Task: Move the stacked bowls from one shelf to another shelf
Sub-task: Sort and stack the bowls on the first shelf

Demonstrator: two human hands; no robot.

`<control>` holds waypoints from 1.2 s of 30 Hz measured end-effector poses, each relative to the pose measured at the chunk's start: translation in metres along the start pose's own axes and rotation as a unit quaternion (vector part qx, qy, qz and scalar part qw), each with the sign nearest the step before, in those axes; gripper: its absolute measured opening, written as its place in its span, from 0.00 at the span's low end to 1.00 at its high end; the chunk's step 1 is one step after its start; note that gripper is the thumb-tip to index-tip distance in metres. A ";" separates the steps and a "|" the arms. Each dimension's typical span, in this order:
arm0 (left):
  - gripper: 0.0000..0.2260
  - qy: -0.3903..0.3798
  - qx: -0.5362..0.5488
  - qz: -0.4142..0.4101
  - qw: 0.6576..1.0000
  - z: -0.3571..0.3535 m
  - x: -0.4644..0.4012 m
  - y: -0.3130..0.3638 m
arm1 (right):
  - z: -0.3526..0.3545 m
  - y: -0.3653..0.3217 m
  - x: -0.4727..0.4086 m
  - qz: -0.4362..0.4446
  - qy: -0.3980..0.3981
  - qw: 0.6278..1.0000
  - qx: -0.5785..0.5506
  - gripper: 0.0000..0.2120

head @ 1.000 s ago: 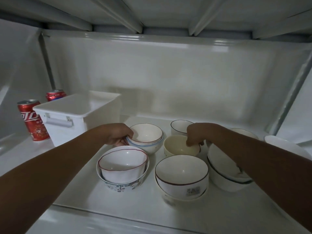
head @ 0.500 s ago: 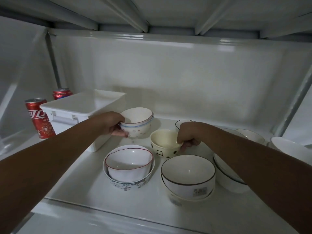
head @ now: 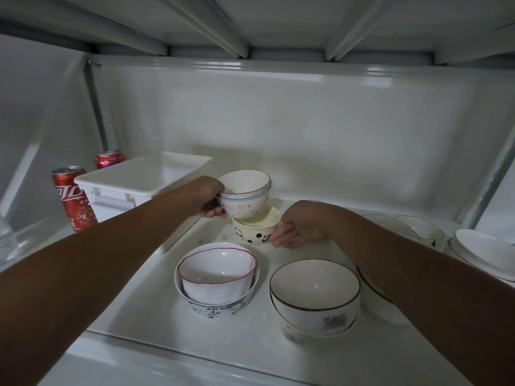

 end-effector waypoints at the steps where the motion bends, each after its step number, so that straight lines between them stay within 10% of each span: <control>1: 0.15 0.004 -0.008 -0.003 1.000 -0.003 -0.001 0.000 | 0.003 -0.001 0.003 0.005 0.000 1.000 -0.008 0.17; 21: 0.12 -0.013 -0.136 -0.019 0.990 -0.033 -0.010 -0.002 | 0.013 -0.015 0.007 0.075 0.040 0.996 0.001 0.15; 36: 0.14 -0.036 -0.011 0.074 0.997 -0.040 -0.012 -0.012 | 0.010 -0.019 -0.006 0.052 0.037 0.998 -0.028 0.22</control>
Point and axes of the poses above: each hand's wrist, its own x-axis away from the middle knuckle, its own z-axis out of the back of the hand, y = z × x, the point moved 4 cm from there along -x, towards the middle knuckle, and after that the axes turned 9 degrees about x, right-handed, at the moved point
